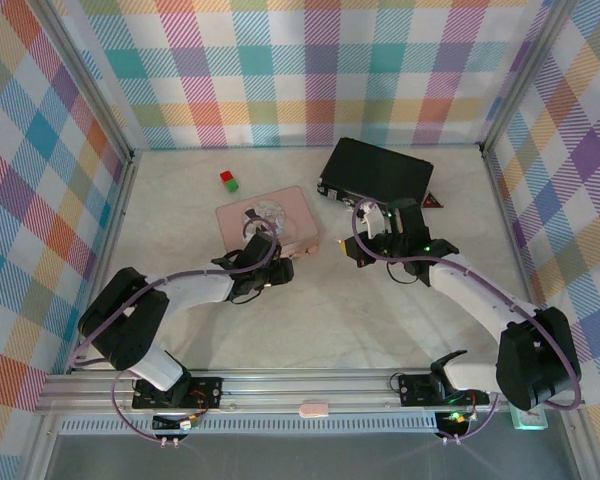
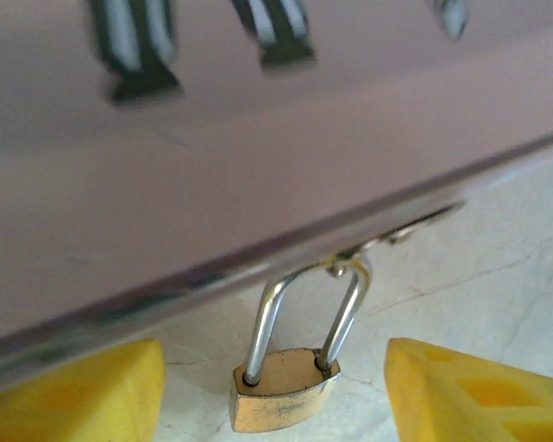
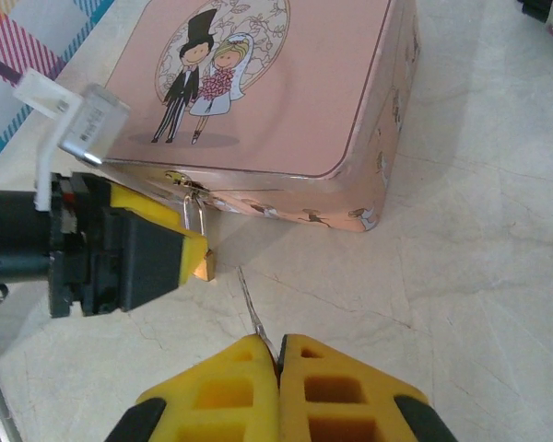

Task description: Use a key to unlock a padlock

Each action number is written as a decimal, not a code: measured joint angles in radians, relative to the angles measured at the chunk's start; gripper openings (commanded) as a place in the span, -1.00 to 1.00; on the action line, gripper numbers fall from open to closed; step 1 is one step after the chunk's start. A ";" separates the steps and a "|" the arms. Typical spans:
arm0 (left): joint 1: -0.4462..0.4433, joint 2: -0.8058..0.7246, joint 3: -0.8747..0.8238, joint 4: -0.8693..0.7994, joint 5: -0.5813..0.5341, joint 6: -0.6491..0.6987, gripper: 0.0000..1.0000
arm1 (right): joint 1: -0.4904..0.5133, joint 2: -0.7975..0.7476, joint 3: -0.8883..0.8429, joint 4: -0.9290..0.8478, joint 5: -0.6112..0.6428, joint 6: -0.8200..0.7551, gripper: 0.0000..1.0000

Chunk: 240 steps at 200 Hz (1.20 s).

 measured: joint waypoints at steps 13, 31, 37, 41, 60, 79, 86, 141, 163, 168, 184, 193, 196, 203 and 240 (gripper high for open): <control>-0.003 0.031 0.000 0.018 0.010 -0.012 0.18 | 0.000 0.002 0.000 0.000 -0.005 0.002 -1.00; -0.003 0.053 0.003 0.031 0.008 -0.022 0.10 | 0.000 0.002 0.000 0.000 -0.008 0.004 -1.00; -0.003 0.054 0.007 0.034 0.009 -0.024 0.04 | 0.000 0.002 0.000 0.000 -0.008 0.004 -1.00; -0.003 0.058 0.009 0.042 0.009 -0.027 0.01 | 0.000 0.001 -0.001 0.000 -0.008 0.005 -1.00; -0.005 0.093 0.031 0.071 0.013 -0.036 -0.14 | 0.000 -0.001 -0.009 0.002 -0.008 0.011 -1.00; -0.004 0.108 0.042 0.072 0.010 -0.042 -0.25 | 0.000 -0.005 -0.021 0.002 -0.008 0.017 -1.00; -0.004 0.113 0.045 0.077 0.012 -0.043 -0.30 | 0.000 -0.006 -0.024 0.002 -0.008 0.020 -1.00; -0.007 0.128 0.038 0.129 0.027 -0.071 -0.43 | 0.000 -0.013 -0.033 0.000 -0.005 0.023 -1.00; -0.015 0.127 0.027 0.145 0.031 -0.079 -0.56 | 0.000 -0.013 -0.033 -0.001 -0.005 0.023 -1.00; -0.016 0.128 0.026 0.147 0.030 -0.084 -0.62 | 0.000 -0.013 -0.033 0.000 -0.005 0.023 -1.00; -0.017 0.127 0.026 0.154 0.035 -0.086 -0.76 | 0.000 -0.013 -0.033 0.000 -0.005 0.026 -1.00; -0.018 0.127 0.026 0.157 0.042 -0.093 -0.87 | 0.000 -0.013 -0.034 0.000 -0.005 0.031 -1.00; -0.019 0.128 0.026 0.159 0.045 -0.091 -0.90 | 0.000 -0.013 -0.034 0.001 -0.006 0.034 -1.00; -0.021 0.128 0.026 0.162 0.050 -0.095 -0.96 | 0.000 -0.013 -0.037 0.007 -0.008 0.043 -1.00; -0.023 0.121 0.026 0.163 0.080 -0.130 -1.00 | 0.000 0.008 -0.082 0.058 -0.045 0.139 -1.00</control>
